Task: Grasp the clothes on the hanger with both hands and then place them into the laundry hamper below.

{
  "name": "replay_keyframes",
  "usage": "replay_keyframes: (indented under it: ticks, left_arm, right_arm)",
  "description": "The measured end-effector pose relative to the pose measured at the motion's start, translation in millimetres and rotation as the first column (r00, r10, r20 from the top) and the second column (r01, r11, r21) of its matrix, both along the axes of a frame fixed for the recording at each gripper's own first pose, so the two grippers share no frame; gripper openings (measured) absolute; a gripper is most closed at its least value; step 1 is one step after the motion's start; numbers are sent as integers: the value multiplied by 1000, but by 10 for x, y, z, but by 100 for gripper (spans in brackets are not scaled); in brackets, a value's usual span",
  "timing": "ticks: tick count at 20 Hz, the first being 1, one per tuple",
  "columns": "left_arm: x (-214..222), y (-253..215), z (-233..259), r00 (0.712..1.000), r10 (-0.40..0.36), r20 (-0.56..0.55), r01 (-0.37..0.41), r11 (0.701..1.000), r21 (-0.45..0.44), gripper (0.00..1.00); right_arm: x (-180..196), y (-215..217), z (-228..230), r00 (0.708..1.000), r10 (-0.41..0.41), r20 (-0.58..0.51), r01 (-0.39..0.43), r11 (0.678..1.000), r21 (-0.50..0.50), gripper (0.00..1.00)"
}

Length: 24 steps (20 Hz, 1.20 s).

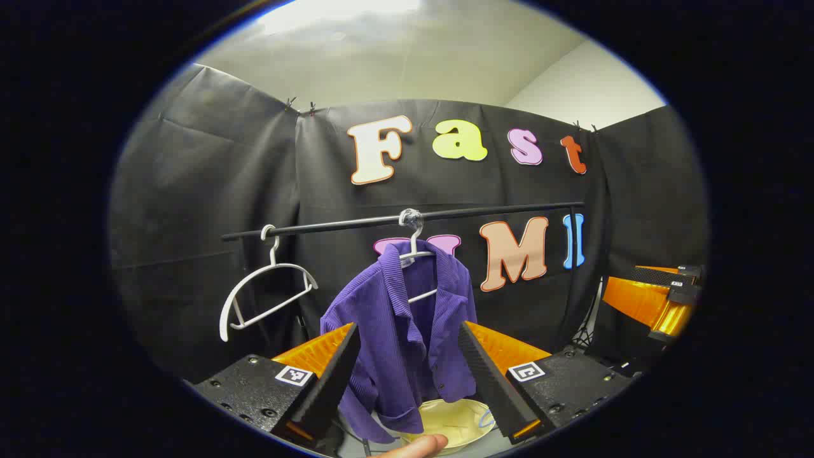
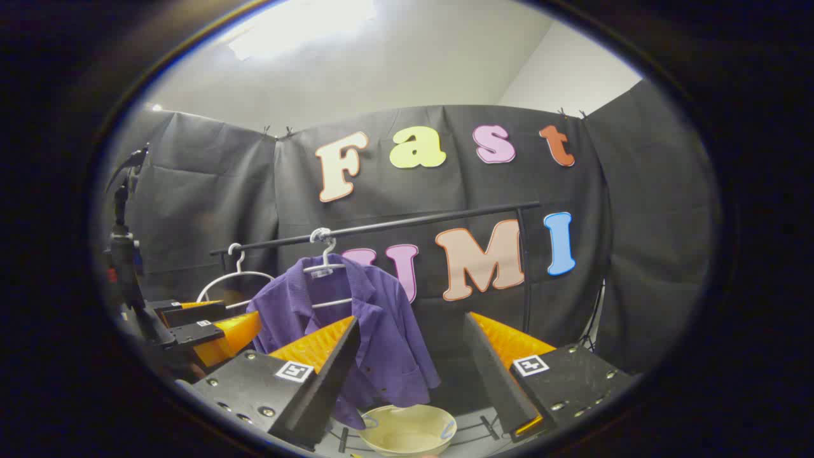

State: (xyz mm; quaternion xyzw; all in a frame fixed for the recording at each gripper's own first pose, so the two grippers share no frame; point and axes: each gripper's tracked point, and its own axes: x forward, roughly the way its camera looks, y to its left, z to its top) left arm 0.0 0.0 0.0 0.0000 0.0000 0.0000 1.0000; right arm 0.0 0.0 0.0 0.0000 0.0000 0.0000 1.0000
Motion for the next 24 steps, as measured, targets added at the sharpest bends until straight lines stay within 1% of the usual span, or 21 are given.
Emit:
replay_keyframes:
  ticks: [1, 2, 3, 4, 5, 7, 8, 9, 10, 11, 12, 13, 14, 15, 16, 17, 19, 20, 23, 24]
  left_arm:
    - [26, 12, 27, 1000, -4, 8, 4, 1000, -3, 96]
    - [33, -4, 30, 1000, -12, 11, 12, 1000, -6, 93]
    - [50, 8, 29, 1000, -17, 18, 17, 1000, -6, 99]
    - [73, 16, 24, 1000, -23, 21, 23, 1000, -6, 96]
    - [89, 32, -1, 999, -27, 21, 27, 1000, -6, 99]
    - [155, 70, -50, 999, -31, 21, 31, 1000, -5, 99]
    - [196, 97, -74, 999, -31, 25, 31, 1000, -1, 93]
    - [244, 104, -121, 999, -35, 27, 34, 999, 2, 96]
    - [307, 102, -140, 999, -41, 34, 41, 999, -1, 96]
    - [373, 110, -194, 998, -44, 34, 44, 999, -1, 99]
    - [443, 129, -251, 999, -43, 30, 43, 999, -2, 95]
    - [502, 149, -313, 999, -44, 25, 44, 999, -6, 99]
    - [553, 149, -363, 998, -52, 23, 52, 999, -13, 99]
    - [601, 146, -433, 998, -58, 22, 59, 998, -23, 99]
    - [653, 130, -499, 997, -69, 22, 70, 997, -37, 96]
    - [698, 80, -575, 996, -83, 18, 84, 995, -53, 96]
    - [830, 8, -726, 996, -85, -9, 85, 995, -58, 94]
    - [902, -37, -792, 996, -87, -23, 86, 995, -52, 94]
    - [1128, -90, -954, 997, -65, -29, 62, 995, -76, 96]
    - [1207, -133, -1046, 997, -55, -46, 51, 995, -83, 95]
  right_arm:
    - [-1, 2, -13, 1000, -4, -1, 4, 1000, -1, 100]
    - [18, 29, -51, 1000, -3, -4, 3, 1000, 1, 92]
    - [27, 47, -73, 1000, -3, -8, 3, 1000, 4, 92]
    - [47, 51, -94, 1000, -8, -12, 8, 1000, 6, 92]
    - [62, 66, -103, 1000, -11, -17, 12, 1000, 9, 92]
    - [129, 117, -154, 999, -13, -29, 13, 1000, 11, 92]
    - [162, 118, -161, 999, -16, -31, 17, 1000, 8, 96]
    - [198, 120, -168, 999, -23, -29, 24, 1000, 5, 100]
    - [235, 125, -190, 999, -31, -29, 31, 1000, 2, 100]
    - [283, 135, -224, 999, -36, -33, 36, 999, 2, 100]
    - [338, 139, -268, 998, -43, -40, 43, 999, 1, 92]
    - [370, 146, -304, 998, -54, -46, 54, 999, 0, 98]
    - [404, 150, -371, 997, -63, -54, 63, 998, 2, 100]
    - [431, 181, -439, 996, -66, -61, 67, 998, 2, 100]
    - [455, 203, -504, 995, -73, -62, 73, 997, -2, 98]
    - [496, 223, -577, 995, -76, -70, 75, 997, -10, 98]
    - [585, 256, -779, 988, -76, -137, 74, 997, -25, 98]
    - [638, 275, -822, 986, -72, -152, 68, 997, -33, 98]
    - [842, 234, -906, 983, -67, -173, 54, 995, -79, 98]
    - [911, 209, -942, 982, -66, -177, 51, 995, -89, 100]
